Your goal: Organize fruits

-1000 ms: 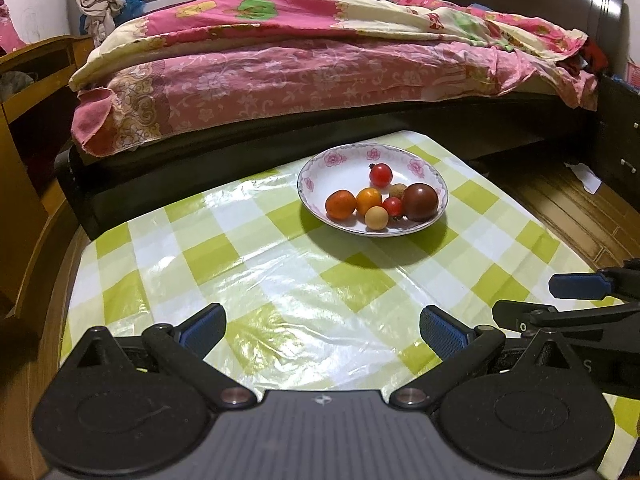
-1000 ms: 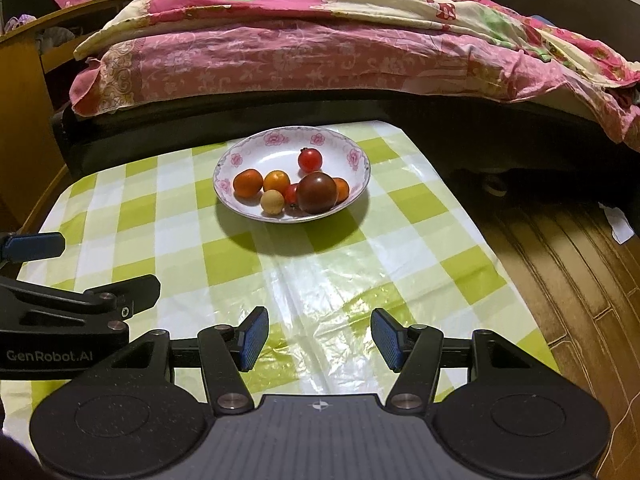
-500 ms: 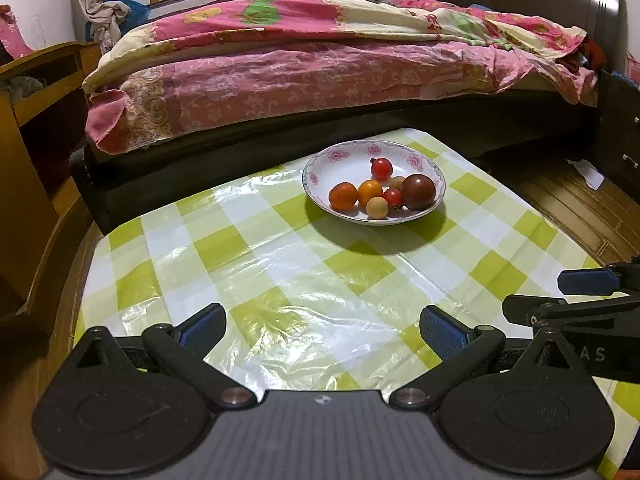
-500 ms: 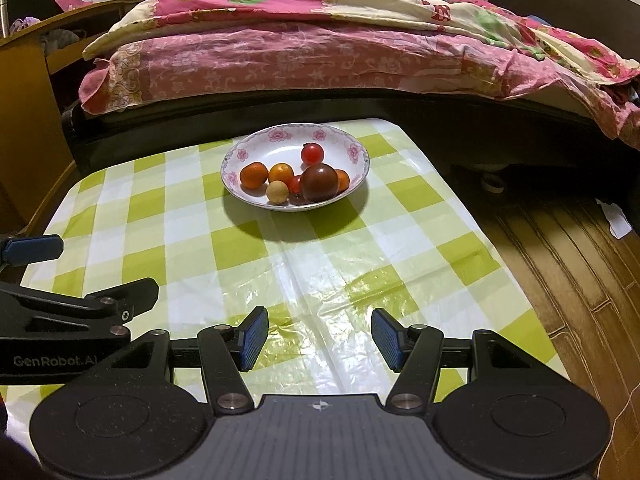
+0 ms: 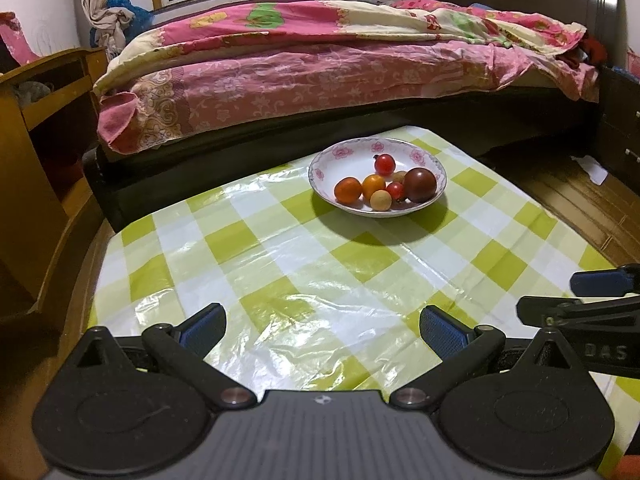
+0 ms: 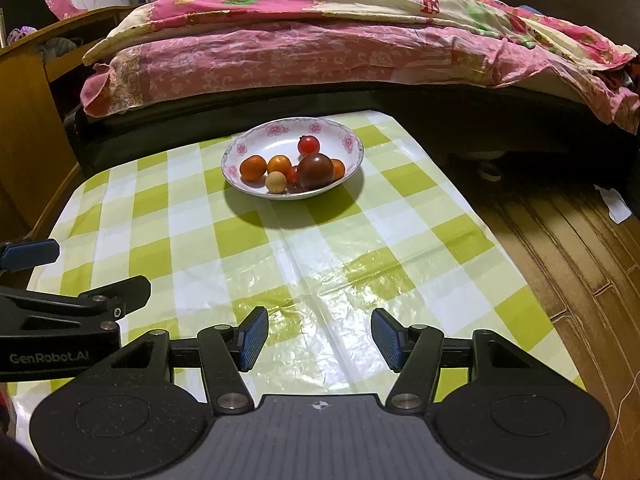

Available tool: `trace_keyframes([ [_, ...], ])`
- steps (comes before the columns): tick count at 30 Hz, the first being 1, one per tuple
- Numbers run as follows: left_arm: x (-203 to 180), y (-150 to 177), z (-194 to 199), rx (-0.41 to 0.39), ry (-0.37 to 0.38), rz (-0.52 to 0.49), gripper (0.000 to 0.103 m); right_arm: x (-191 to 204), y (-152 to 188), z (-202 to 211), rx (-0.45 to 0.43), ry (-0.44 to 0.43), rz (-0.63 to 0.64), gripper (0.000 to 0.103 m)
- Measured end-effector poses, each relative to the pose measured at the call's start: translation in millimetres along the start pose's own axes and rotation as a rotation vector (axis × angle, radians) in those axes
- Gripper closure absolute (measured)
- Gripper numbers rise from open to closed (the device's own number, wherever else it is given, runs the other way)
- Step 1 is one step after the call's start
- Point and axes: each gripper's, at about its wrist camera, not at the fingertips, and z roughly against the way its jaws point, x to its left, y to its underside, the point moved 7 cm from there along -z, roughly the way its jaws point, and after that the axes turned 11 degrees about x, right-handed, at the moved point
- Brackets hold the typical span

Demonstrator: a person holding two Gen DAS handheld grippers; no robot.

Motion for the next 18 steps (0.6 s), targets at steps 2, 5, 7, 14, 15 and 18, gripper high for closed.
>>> trace_keyframes([
  [2,-0.9,2.5,0.3,0.002,-0.004,-0.006,0.0,0.7,2.7,3.4,-0.003,-0.006,-0.003,0.049],
  [5,-4.2,6.2,1.4,0.005,-0.004,-0.017,0.0,3.4,7.9,11.1,-0.014,-0.016,-0.003,0.049],
  [7,-7.3,8.6,2.6,0.006,-0.003,-0.027,0.0,4.4,10.6,14.2,-0.017,-0.021,-0.002,0.049],
  [14,-10.6,13.9,7.0,0.002,-0.012,-0.036,0.0,5.4,17.3,18.5,-0.02,-0.023,-0.007,0.049],
  [15,-10.6,14.3,7.6,0.001,-0.014,-0.036,0.0,5.5,17.9,19.3,-0.022,-0.024,-0.009,0.049],
  [18,-10.6,15.2,8.7,-0.002,-0.019,-0.036,0.0,6.7,19.3,21.0,-0.026,-0.024,-0.007,0.049],
])
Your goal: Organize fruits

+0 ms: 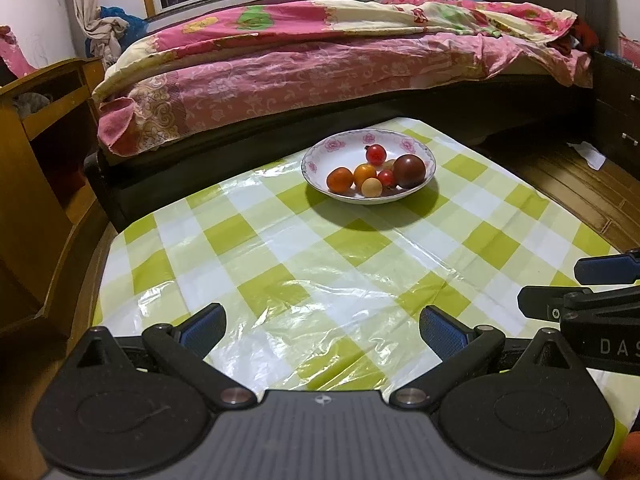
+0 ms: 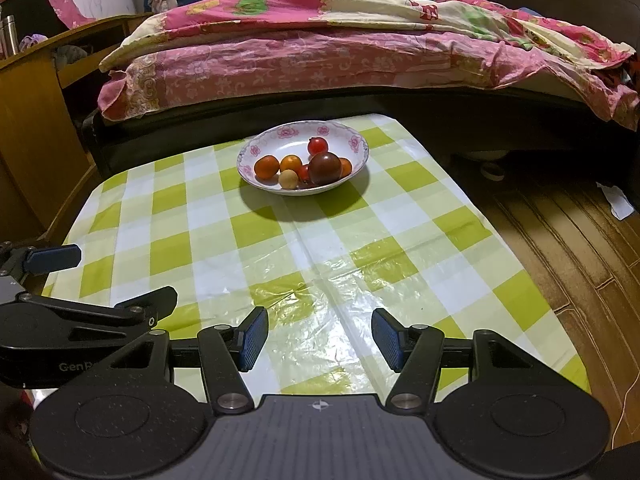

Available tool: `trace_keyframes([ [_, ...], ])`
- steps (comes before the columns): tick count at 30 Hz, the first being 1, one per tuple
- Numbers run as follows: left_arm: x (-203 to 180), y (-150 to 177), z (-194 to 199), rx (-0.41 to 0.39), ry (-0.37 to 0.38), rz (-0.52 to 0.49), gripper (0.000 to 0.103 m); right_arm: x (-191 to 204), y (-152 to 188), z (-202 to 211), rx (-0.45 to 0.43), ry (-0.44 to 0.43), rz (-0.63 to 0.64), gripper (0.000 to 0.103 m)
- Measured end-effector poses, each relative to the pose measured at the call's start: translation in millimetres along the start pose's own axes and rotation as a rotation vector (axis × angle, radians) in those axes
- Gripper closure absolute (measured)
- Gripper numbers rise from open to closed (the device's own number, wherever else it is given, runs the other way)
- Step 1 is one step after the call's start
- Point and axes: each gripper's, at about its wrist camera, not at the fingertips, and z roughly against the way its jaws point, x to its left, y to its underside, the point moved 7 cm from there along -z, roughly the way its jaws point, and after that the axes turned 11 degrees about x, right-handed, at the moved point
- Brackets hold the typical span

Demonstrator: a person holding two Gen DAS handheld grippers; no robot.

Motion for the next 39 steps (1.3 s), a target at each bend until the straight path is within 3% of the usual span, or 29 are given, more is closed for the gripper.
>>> trace_keyframes([
  [39,3.8,2.9,-0.1,-0.006,-0.027,0.014,0.0,3.3,4.7,-3.1,0.002,-0.002,0.006,0.049],
])
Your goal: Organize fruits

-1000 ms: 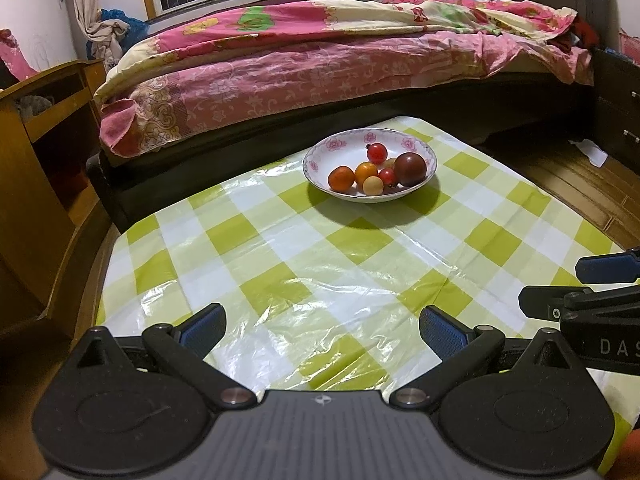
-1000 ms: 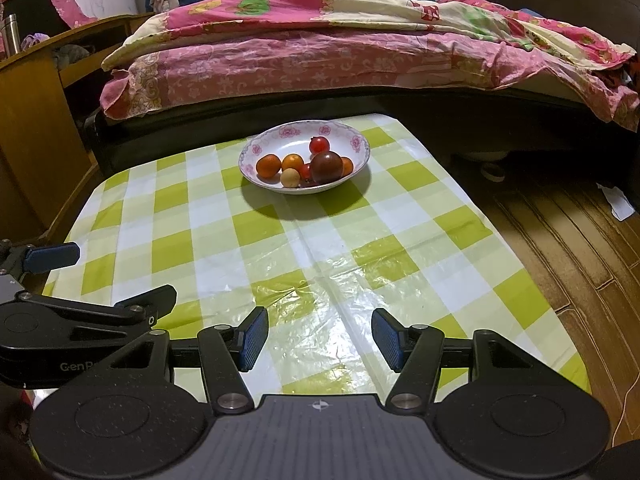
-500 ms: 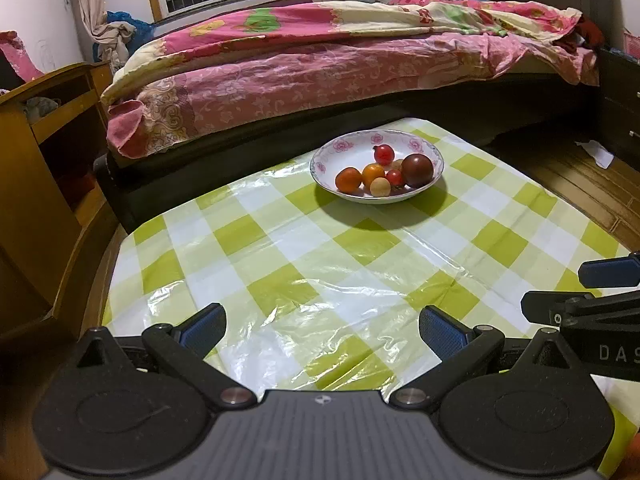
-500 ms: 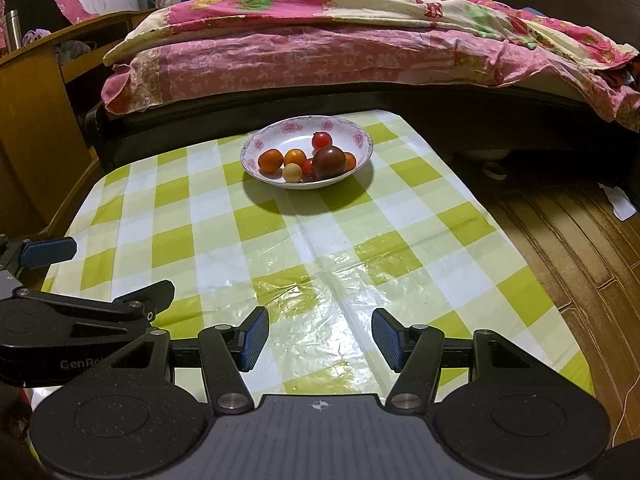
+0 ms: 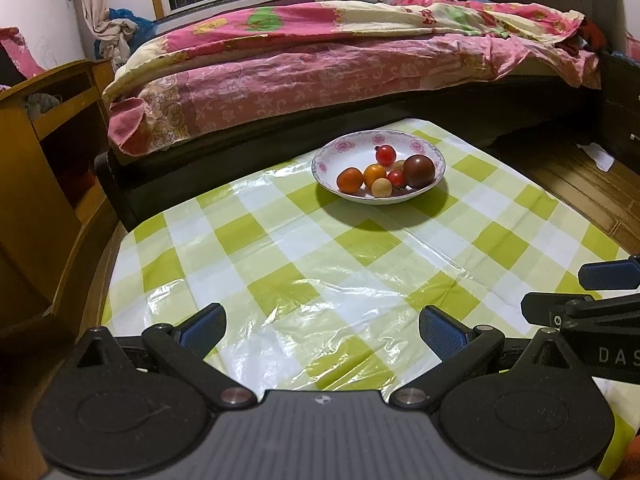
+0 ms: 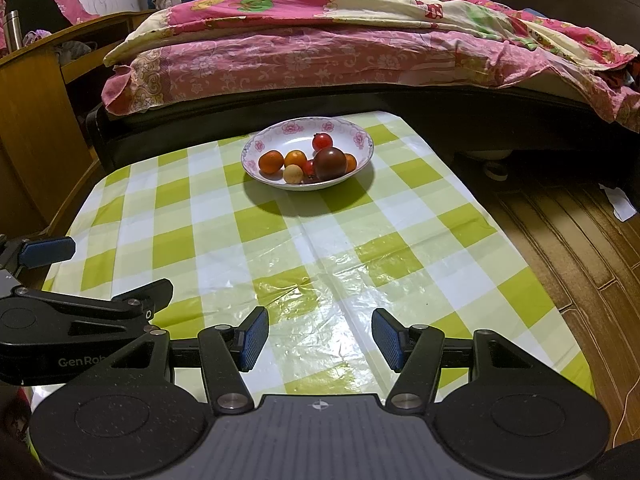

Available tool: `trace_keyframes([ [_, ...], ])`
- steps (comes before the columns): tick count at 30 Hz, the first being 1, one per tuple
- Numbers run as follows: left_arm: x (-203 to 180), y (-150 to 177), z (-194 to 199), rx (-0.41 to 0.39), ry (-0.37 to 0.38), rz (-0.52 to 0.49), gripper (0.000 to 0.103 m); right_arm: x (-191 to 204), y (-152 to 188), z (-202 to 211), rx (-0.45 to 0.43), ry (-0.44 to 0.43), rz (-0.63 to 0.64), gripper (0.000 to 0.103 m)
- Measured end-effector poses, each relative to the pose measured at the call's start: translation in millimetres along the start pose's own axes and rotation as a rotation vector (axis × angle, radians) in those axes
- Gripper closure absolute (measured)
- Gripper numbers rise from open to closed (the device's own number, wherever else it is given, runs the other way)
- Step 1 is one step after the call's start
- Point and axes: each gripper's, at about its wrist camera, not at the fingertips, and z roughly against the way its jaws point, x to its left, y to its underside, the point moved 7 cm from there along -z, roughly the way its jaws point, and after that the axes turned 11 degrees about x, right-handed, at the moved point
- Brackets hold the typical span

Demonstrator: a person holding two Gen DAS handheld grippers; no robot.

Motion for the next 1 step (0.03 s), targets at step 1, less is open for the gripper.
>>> trace_keyframes([
  [1,0.5,0.1,-0.1,-0.001,-0.002,0.001,0.0,-0.2,0.0,0.0,0.0,0.001,0.001,0.049],
])
